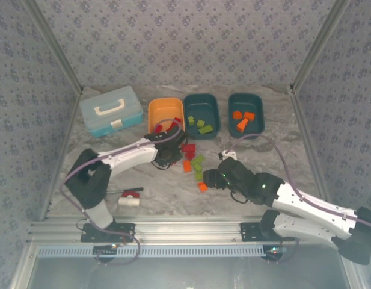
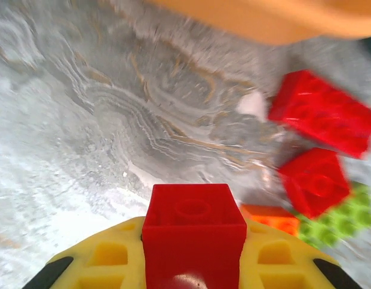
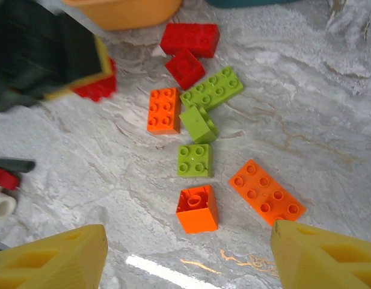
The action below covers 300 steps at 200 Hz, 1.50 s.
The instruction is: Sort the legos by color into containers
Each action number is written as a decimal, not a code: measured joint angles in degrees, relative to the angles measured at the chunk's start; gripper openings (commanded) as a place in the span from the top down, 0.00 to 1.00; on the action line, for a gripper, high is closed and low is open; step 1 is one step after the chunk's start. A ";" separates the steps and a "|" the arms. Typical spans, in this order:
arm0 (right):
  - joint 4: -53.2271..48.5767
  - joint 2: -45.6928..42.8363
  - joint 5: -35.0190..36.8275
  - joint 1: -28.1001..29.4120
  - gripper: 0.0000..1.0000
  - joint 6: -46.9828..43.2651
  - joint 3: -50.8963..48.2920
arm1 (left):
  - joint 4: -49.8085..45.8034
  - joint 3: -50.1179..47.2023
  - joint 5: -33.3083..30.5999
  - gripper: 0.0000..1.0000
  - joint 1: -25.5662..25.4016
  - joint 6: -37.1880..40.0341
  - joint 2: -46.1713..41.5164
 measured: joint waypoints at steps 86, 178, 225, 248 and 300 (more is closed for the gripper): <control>3.26 12.46 -2.91 0.63 0.28 1.07 2.25 | -5.38 31.12 5.05 0.83 20.20 19.41 14.25; 3.48 23.74 -4.79 0.90 0.28 1.51 5.99 | -12.50 55.84 9.79 0.76 23.26 29.57 41.03; 1.09 33.90 -4.98 0.90 0.29 1.46 10.08 | -14.49 57.72 9.79 0.75 23.32 30.21 42.21; 0.85 36.20 -4.96 0.90 0.29 1.46 11.41 | -15.63 58.34 9.81 0.68 23.32 30.58 42.53; -0.37 40.46 -4.68 1.01 0.32 1.42 12.81 | -16.09 58.99 10.56 0.47 23.28 31.98 42.95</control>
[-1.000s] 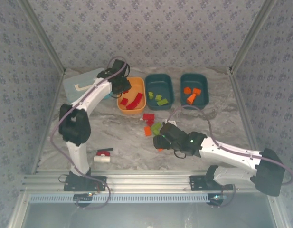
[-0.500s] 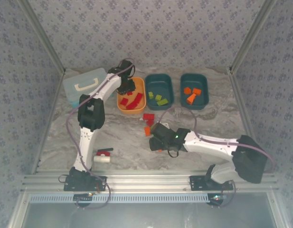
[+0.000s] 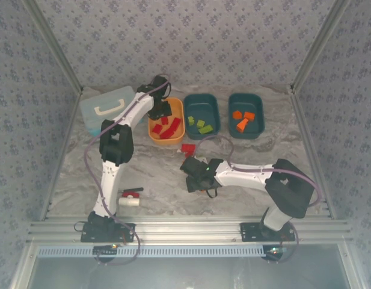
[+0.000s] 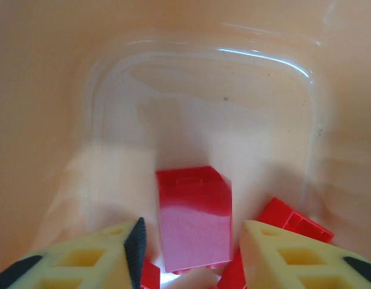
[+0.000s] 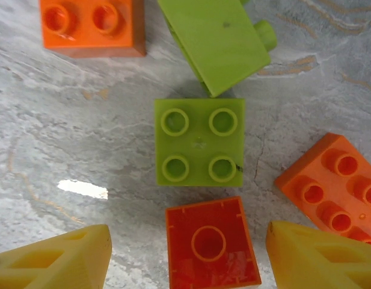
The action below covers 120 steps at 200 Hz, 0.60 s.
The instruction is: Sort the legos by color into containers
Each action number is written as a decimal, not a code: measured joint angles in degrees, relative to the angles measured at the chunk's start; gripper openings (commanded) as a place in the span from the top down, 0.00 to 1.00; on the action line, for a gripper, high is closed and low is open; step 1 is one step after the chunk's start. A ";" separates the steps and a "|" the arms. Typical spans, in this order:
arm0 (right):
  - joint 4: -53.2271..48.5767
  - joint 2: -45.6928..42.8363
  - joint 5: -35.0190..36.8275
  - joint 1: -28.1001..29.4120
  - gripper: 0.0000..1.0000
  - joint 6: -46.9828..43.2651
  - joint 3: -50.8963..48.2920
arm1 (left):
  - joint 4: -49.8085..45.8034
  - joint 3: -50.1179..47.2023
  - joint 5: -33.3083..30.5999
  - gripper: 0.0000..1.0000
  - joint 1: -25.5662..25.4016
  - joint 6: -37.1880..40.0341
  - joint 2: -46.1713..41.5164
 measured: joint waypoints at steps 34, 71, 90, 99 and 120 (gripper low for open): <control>-0.63 1.81 0.39 0.55 0.52 -0.66 0.61 | 1.64 -5.01 0.42 0.43 -0.70 0.13 -3.37; -2.32 2.38 1.97 1.97 0.72 -0.57 2.14 | 3.54 -9.55 0.57 0.43 -2.67 -0.09 -12.35; -3.74 1.90 2.95 2.64 0.72 -0.59 3.39 | 5.57 -13.44 0.55 0.43 -3.98 -0.11 -20.02; -4.68 0.68 3.37 2.75 0.71 -0.61 3.67 | 6.82 -16.31 0.50 0.43 -4.76 -0.09 -24.26; -7.93 -5.62 4.76 1.86 0.70 -1.05 4.52 | 9.79 -25.88 0.35 0.39 -7.15 -0.11 -35.28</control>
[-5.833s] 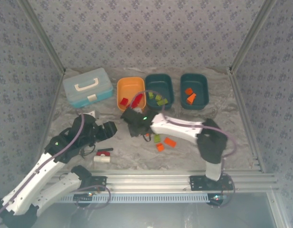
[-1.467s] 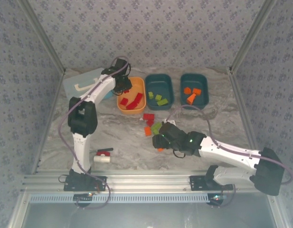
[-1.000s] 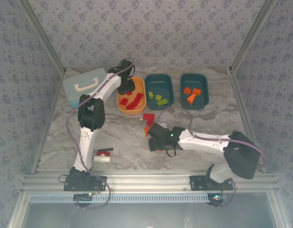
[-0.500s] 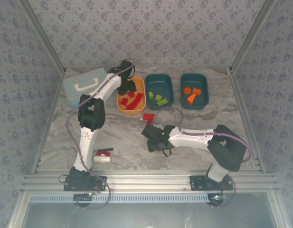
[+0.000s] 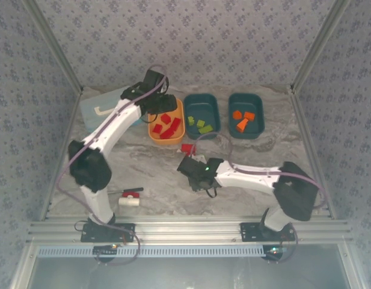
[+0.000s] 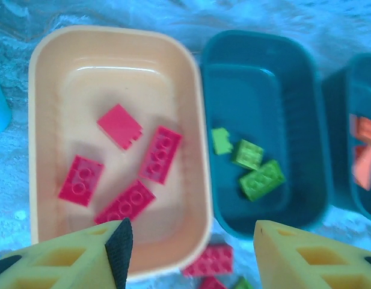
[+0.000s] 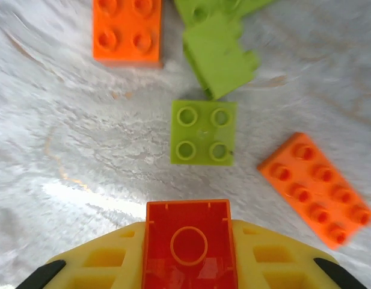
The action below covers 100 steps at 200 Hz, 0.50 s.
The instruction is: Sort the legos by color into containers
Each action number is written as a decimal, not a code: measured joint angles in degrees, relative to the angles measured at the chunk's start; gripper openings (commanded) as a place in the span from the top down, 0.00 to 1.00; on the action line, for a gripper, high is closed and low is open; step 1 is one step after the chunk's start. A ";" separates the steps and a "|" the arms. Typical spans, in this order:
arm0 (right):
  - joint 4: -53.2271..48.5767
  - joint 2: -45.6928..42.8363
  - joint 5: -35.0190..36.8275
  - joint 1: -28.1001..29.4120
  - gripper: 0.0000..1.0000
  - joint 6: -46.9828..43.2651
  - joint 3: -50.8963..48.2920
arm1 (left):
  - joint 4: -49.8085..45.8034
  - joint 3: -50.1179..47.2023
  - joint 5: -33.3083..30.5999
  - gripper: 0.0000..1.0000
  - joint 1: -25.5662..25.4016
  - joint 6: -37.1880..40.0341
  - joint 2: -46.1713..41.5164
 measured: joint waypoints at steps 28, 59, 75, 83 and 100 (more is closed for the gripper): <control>-1.95 -8.74 -0.76 -10.86 0.68 -3.98 4.22 | 3.89 -16.28 0.00 0.37 -4.35 -1.51 -15.52; 0.09 -7.32 -2.32 -29.00 0.68 -8.31 11.50 | 5.79 -32.22 -4.13 0.36 -12.98 -3.63 -29.03; 1.77 -1.68 -3.91 -36.30 0.68 -9.70 16.11 | 5.95 -37.77 -6.71 0.36 -18.25 -5.46 -32.74; 2.45 1.79 -4.63 -39.10 0.69 -10.16 18.75 | 5.99 -40.11 -7.54 0.36 -20.24 -6.56 -34.01; 4.20 9.49 -5.75 -44.06 0.69 -10.60 24.20 | 5.95 -44.24 -8.98 0.36 -22.82 -8.83 -35.58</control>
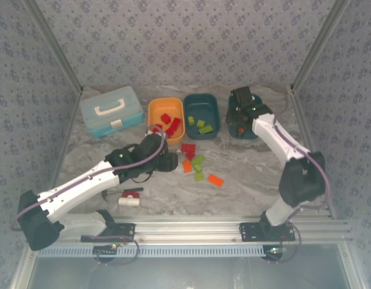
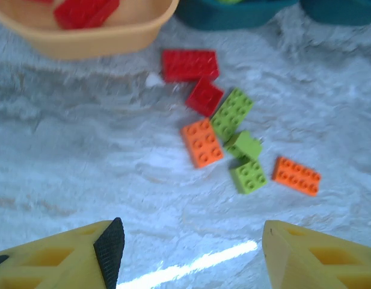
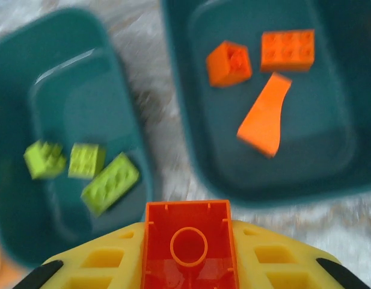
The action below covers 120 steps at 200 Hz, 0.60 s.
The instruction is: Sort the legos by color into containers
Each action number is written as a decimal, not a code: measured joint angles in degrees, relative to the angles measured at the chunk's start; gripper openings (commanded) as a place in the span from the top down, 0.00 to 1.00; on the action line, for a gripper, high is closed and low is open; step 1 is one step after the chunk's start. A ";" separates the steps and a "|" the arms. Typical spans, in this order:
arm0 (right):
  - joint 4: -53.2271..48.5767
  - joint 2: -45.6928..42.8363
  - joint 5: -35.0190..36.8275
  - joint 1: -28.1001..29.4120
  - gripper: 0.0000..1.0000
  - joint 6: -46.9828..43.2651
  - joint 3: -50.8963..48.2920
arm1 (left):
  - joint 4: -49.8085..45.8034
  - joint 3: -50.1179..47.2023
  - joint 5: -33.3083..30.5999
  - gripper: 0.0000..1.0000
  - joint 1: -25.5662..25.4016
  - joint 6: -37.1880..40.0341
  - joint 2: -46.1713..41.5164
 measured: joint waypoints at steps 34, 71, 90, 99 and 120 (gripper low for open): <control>0.46 15.82 -3.74 -6.51 0.71 -0.20 13.14 | -0.15 -4.13 -2.62 0.36 -3.67 -4.26 -0.39; -1.20 25.57 -7.06 -9.33 0.68 -0.17 19.12 | 0.15 -4.22 -3.67 0.36 -4.55 -6.49 -0.68; -2.62 28.50 -8.46 -9.46 0.68 -0.17 22.01 | 0.26 -4.20 -3.69 0.36 -4.59 -6.93 -0.48; -3.58 29.59 -9.09 -9.46 0.68 -0.17 23.50 | 0.26 -4.20 -3.72 0.36 -4.76 -7.19 0.02; -4.63 30.14 -9.90 -9.35 0.58 0.09 24.61 | 0.35 -4.20 -3.65 0.36 -4.83 -7.76 2.34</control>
